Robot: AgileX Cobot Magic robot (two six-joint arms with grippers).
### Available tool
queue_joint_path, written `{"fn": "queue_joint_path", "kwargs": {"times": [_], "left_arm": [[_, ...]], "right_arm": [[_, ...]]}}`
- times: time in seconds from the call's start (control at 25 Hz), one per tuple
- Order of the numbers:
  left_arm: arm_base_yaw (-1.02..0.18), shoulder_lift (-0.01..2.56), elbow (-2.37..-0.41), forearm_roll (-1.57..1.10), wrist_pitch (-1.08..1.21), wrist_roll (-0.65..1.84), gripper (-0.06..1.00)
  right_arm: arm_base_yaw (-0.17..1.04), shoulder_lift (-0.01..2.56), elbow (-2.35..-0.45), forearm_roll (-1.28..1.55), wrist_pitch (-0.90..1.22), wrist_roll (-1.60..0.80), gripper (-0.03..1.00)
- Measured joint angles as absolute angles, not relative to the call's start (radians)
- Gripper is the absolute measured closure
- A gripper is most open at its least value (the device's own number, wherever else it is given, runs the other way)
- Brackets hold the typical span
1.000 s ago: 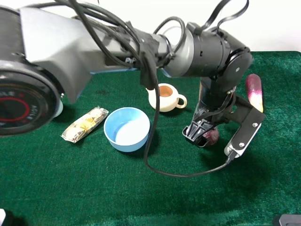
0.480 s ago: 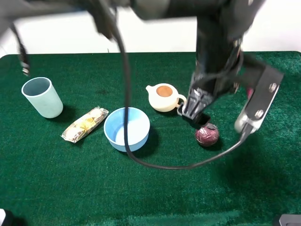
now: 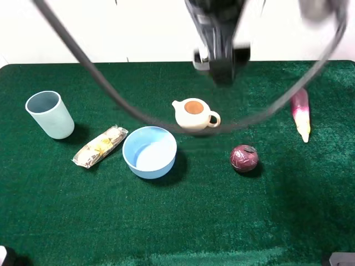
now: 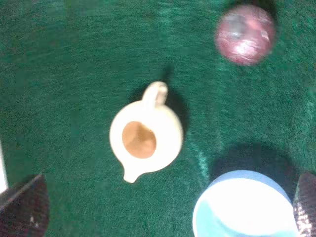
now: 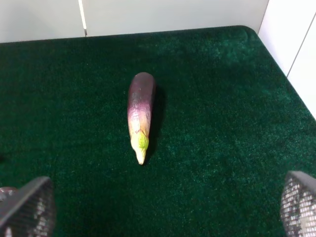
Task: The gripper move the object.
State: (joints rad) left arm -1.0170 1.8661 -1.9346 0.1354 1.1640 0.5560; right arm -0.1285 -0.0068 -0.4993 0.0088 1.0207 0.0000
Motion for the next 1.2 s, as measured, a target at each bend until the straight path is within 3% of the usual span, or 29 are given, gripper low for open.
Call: {"fn": "queue_joint_path", "kwargs": {"times": [0.48,0.88,1.2], "left_arm": [[-0.915,1.515,-1.852,0.127,1.166,0.367,-0.05],[-0.881,1.105,-1.392,0.108,1.166,0.303,-0.05],[-0.881,0.750,-0.961,0.071,1.162,0.116,-0.05]], "right_arm": [[-0.129,-0.007,-0.499,0.009,1.021,0.000,0.27],[-0.129,-0.007,-0.499,0.009,1.021,0.000,0.27],[-0.129,-0.007,-0.499,0.009,1.021,0.000,0.27]]}}
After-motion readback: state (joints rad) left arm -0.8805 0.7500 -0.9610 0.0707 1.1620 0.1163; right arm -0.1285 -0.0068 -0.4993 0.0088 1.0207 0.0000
